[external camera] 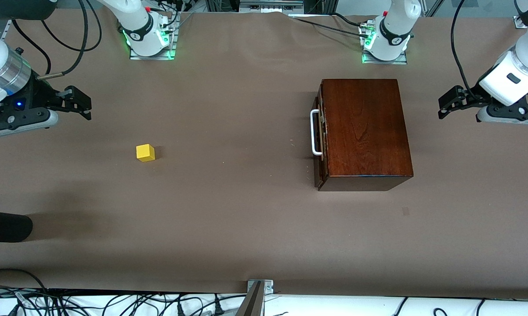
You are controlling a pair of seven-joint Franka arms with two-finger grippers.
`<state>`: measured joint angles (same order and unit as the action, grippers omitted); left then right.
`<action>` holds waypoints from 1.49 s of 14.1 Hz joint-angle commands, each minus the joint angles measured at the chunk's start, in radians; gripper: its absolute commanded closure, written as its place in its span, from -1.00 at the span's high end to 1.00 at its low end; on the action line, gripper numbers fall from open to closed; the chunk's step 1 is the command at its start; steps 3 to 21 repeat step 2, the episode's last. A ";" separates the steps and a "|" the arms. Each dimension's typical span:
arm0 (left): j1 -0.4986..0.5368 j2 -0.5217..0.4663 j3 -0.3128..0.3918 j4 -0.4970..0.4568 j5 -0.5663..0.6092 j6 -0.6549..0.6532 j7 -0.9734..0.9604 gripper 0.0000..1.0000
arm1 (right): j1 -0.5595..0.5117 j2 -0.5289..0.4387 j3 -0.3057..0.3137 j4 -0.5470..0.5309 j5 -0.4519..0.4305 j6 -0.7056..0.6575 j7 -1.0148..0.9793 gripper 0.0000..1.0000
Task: Open drawer, take yellow block, close drawer
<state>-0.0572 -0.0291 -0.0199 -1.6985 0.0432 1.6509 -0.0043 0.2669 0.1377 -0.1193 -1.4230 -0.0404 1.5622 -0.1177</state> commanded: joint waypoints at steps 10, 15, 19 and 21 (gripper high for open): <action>-0.010 0.035 0.006 0.057 -0.011 -0.020 -0.008 1.00 | -0.003 -0.007 0.001 0.010 -0.006 -0.019 -0.011 1.00; -0.010 0.035 0.006 0.057 -0.011 -0.020 -0.008 1.00 | -0.003 -0.007 0.001 0.010 -0.006 -0.019 -0.011 1.00; -0.010 0.035 0.006 0.057 -0.011 -0.020 -0.008 1.00 | -0.003 -0.007 0.001 0.010 -0.006 -0.019 -0.011 1.00; -0.010 0.035 0.006 0.057 -0.011 -0.020 -0.008 1.00 | -0.003 -0.007 0.001 0.010 -0.006 -0.019 -0.011 1.00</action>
